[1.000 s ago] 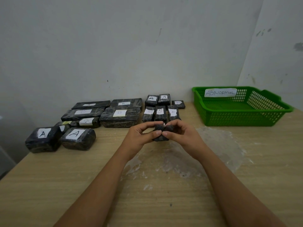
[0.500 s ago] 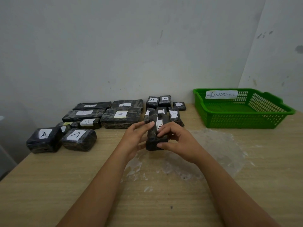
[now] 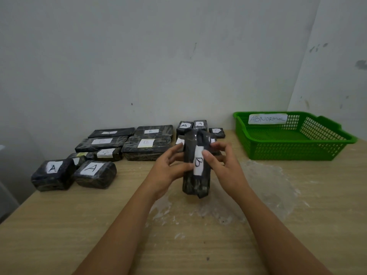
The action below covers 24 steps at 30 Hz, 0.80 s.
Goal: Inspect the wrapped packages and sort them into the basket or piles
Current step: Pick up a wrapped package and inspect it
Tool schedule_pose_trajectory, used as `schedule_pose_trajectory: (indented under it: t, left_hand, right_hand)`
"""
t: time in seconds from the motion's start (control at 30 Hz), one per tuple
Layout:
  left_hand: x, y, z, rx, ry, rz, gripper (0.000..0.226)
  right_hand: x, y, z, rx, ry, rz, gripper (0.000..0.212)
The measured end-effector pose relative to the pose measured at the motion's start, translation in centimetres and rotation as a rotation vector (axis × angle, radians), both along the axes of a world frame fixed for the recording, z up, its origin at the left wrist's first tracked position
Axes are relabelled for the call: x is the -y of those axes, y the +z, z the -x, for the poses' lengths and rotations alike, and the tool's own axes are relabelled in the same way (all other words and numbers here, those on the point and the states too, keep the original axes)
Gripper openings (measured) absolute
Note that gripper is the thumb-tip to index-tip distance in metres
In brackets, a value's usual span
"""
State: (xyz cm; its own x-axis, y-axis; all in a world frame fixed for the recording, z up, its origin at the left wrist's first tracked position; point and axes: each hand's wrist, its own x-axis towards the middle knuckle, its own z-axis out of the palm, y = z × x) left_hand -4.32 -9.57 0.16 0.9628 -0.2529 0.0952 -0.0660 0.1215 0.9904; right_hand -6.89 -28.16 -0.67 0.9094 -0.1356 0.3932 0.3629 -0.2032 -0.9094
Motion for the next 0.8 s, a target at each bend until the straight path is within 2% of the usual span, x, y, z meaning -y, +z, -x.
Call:
schedule_pose_trajectory:
  t: [0.1, 0.17, 0.23, 0.37, 0.57, 0.7, 0.8]
  left_hand:
    - [0.5, -0.2, 0.4, 0.075, -0.065, -0.064, 0.072]
    - [0.6, -0.1, 0.7, 0.091, -0.068, -0.086, 0.072]
    - [0.6, 0.2, 1.0, 0.108, -0.065, -0.083, 0.067]
    - [0.8, 1.1, 1.7, 0.180, 0.015, -0.080, 0.048]
    - [1.0, 1.1, 1.6, 0.205, 0.103, -0.022, 0.023]
    - [0.9, 1.1, 1.6, 0.182, 0.102, 0.000, 0.023]
    - [0.8, 1.3, 1.7, 0.193, 0.093, 0.009, 0.024]
  right_hand:
    - [0.3, 0.1, -0.5, -0.025, 0.024, -0.195, 0.055]
    - [0.5, 0.3, -0.6, -0.026, 0.083, -0.244, 0.037]
    - [0.6, 0.2, -0.5, 0.012, 0.096, -0.183, 0.020]
    - [0.5, 0.0, -0.3, 0.068, 0.007, 0.023, 0.029]
    - [-0.3, -0.1, 0.1, 0.084, 0.018, 0.094, 0.036]
    - [-0.2, -0.2, 0.3, 0.005, 0.157, -0.019, 0.022]
    - [-0.5, 0.0, 0.6, -0.032, 0.197, -0.115, 0.050]
